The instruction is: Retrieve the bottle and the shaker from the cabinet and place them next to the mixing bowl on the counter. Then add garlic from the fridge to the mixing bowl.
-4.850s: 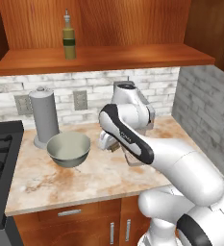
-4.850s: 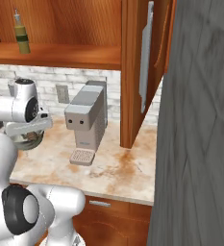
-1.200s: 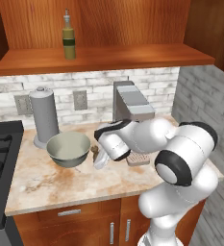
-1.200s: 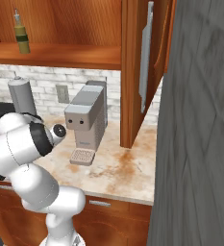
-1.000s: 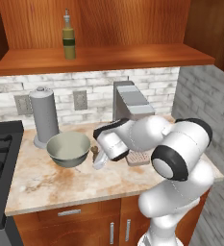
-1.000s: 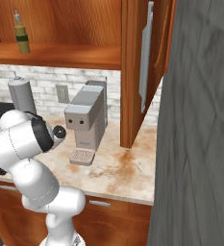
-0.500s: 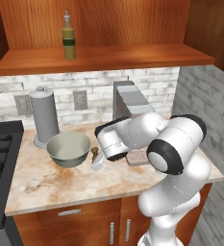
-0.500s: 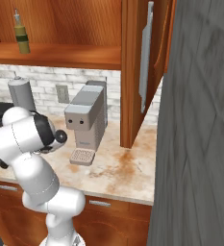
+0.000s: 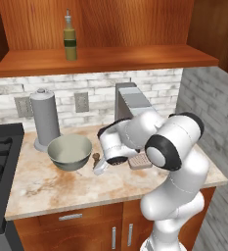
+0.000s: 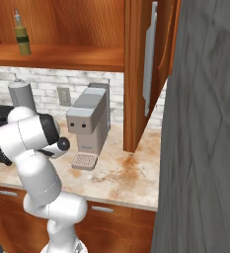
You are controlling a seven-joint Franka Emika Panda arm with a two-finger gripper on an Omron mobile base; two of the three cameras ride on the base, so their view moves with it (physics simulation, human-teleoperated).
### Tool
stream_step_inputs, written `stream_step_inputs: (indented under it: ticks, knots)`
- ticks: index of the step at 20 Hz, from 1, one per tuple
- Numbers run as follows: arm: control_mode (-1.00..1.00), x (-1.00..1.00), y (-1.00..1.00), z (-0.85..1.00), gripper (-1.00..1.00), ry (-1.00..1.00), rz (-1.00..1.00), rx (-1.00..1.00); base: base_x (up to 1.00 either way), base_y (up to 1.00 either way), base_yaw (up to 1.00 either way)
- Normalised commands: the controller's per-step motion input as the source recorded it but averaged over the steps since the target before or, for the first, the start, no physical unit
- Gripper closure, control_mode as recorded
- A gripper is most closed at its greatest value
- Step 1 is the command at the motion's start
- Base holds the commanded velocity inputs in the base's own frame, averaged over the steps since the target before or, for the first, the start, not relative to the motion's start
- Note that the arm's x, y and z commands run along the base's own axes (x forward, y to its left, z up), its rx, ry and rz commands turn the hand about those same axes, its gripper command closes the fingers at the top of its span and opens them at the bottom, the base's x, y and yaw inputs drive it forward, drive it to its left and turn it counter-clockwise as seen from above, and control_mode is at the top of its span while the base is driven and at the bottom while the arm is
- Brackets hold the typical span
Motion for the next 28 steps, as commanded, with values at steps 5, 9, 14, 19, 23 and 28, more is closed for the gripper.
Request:
stream_step_inputs:
  ticks: [5, 9, 14, 19, 23, 28]
  knots:
    - [-1.00, 0.13, 0.00, -0.16, 1.00, 0.00, -0.01, 0.00, 0.00, 0.00, 0.00]
    - [-1.00, 0.00, 0.00, 0.00, 1.00, 0.00, 0.00, 0.00, 0.00, 0.00, 0.00]
    - [-1.00, 0.00, 0.00, 0.00, -1.00, 0.00, 0.00, 0.00, 0.00, 0.00, 0.00]
    - [-1.00, 0.00, 0.00, 0.00, -1.00, 0.00, 0.00, 0.00, 0.00, 0.00, 0.00]
    - [-1.00, 0.00, 0.00, 0.00, -1.00, 0.00, 0.00, 0.00, 0.00, 0.00, 0.00]
    - [-1.00, -0.11, -0.01, 0.00, -1.00, 0.00, -0.01, 0.00, 0.00, 0.00, 0.00]
